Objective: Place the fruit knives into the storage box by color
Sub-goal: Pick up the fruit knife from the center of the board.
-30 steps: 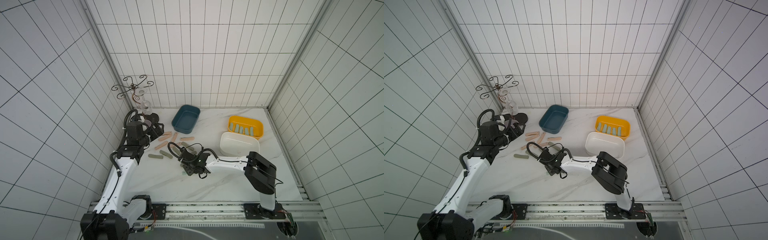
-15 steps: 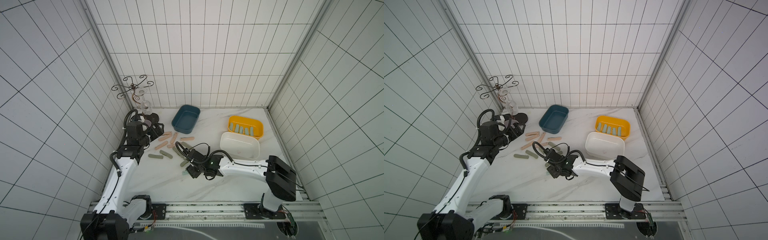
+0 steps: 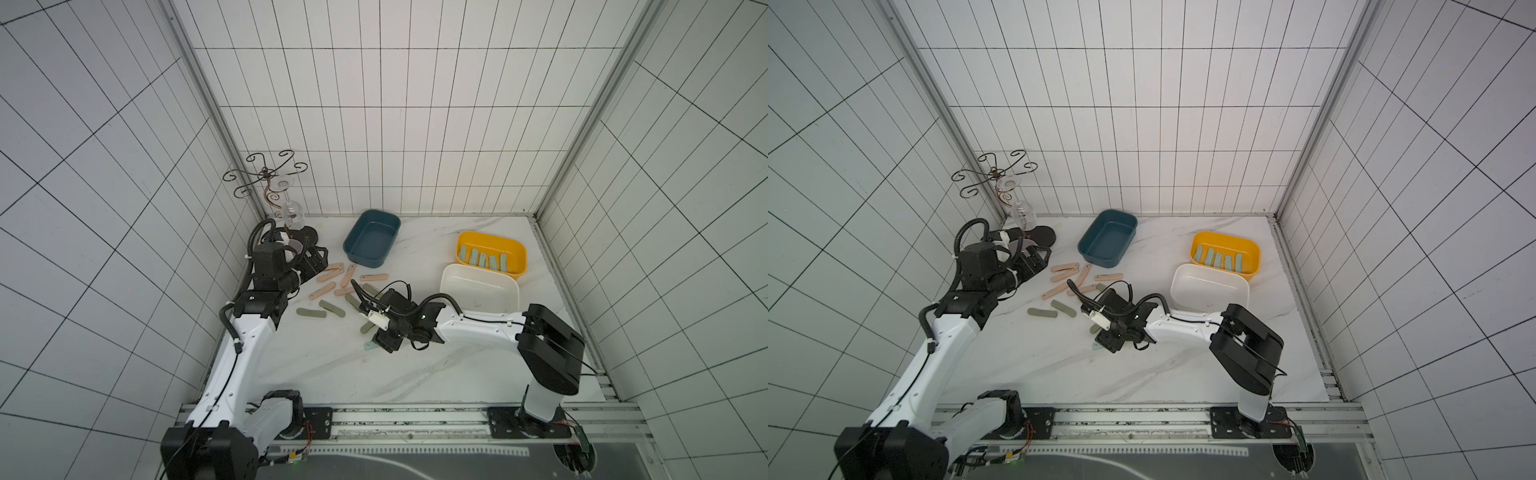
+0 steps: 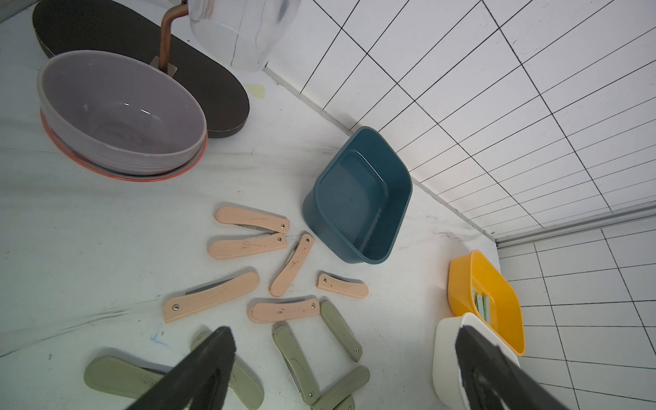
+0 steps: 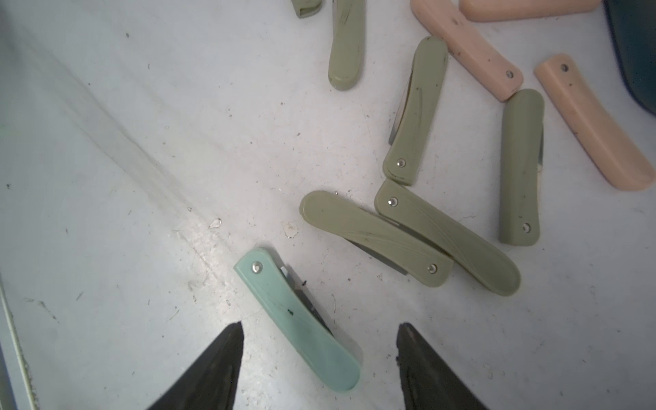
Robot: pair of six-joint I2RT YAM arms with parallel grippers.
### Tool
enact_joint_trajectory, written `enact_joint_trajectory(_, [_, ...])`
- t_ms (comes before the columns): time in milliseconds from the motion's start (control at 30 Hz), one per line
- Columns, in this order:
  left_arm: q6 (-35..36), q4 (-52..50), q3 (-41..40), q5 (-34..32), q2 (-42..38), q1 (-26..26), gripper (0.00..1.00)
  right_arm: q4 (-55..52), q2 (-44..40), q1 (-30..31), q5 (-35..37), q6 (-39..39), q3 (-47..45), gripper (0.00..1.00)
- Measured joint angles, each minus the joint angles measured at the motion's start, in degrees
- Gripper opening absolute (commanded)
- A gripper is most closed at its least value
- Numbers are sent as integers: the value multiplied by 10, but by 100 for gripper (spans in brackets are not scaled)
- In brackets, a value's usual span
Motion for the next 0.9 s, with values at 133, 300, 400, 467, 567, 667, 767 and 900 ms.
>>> enact_joint_trajectory(133, [0,0,0,0,0,0,97,-2,21,0,-22,-17,0,70])
enact_joint_trajectory(300, [0,0,0,0,0,0,97,-4,33,0,-38,-27,0,70])
enact_joint_trajectory(400, [0,0,0,0,0,0,97,-4,38,0,-38,-30,0,70])
enact_joint_trajectory(467, [0,0,0,0,0,0,97,-4,43,0,-38,-33,0,70])
enact_joint_trajectory(567, [0,0,0,0,0,0,97,-5,52,0,-35,-36,0,69])
enact_joint_trajectory(667, [0,0,0,0,0,0,97,-4,56,3,-28,-38,0,66])
enact_joint_trajectory(767, [0,0,0,0,0,0,97,-4,56,4,-22,-37,0,63])
enact_joint_trajectory(900, [0,0,0,0,0,0,97,-4,56,4,-17,-37,0,52])
